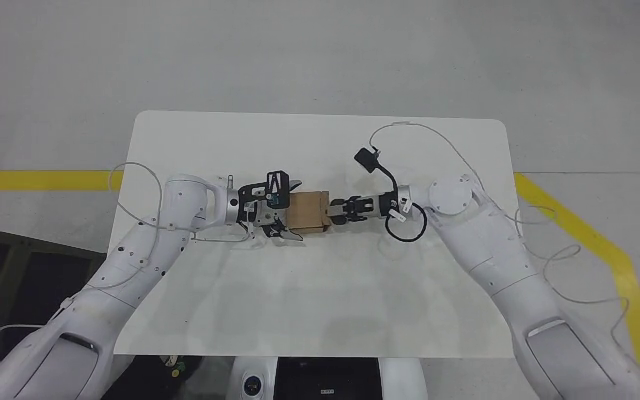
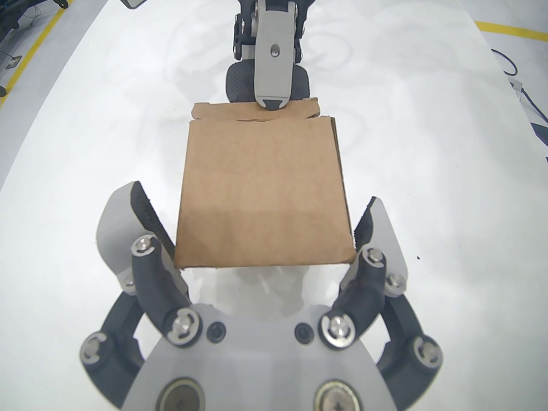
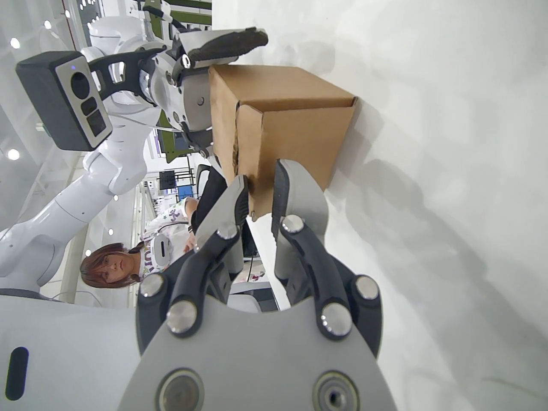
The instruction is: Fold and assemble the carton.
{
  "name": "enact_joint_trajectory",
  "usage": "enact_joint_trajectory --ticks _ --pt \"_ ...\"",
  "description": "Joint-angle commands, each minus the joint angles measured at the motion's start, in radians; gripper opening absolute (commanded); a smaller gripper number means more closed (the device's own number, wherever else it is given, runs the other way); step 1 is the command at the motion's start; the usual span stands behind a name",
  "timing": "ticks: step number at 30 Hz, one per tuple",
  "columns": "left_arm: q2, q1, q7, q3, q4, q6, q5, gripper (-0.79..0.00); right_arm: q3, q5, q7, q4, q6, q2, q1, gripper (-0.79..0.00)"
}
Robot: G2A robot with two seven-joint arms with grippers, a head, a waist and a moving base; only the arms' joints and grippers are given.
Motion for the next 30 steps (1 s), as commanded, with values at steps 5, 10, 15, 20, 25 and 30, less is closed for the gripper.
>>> enact_joint_trajectory --ticks 5,10,15,20,25,30 --pt "0.0 0.0 -0.003 0.0 0.0 0.0 -0.004 0.0 -0.009 -0.013 0.001 -0.003 0.009 -0.005 0.009 -0.717" --pt "0.0 0.001 -0.003 0.0 -0.001 0.0 -0.004 0.0 -0.021 -0.018 0.011 -0.018 0.015 -0.01 0.012 -0.733" --pt "0.0 0.001 -0.004 0.0 -0.001 0.0 -0.004 0.0 -0.035 -0.022 0.023 -0.033 0.022 -0.016 0.019 -0.73" --pt "0.0 0.002 -0.004 0.001 -0.003 0.0 -0.002 0.0 -0.043 -0.015 0.026 -0.032 0.012 -0.022 0.026 -0.705" --pt "0.0 0.003 -0.003 0.001 -0.002 0.0 -0.004 0.0 -0.039 -0.004 0.024 -0.026 -0.007 -0.025 0.027 -0.563" --pt "0.001 0.001 -0.007 0.002 -0.001 0.0 -0.007 0.0 -0.01 0.005 0.027 -0.038 -0.023 -0.015 0.012 -0.57"
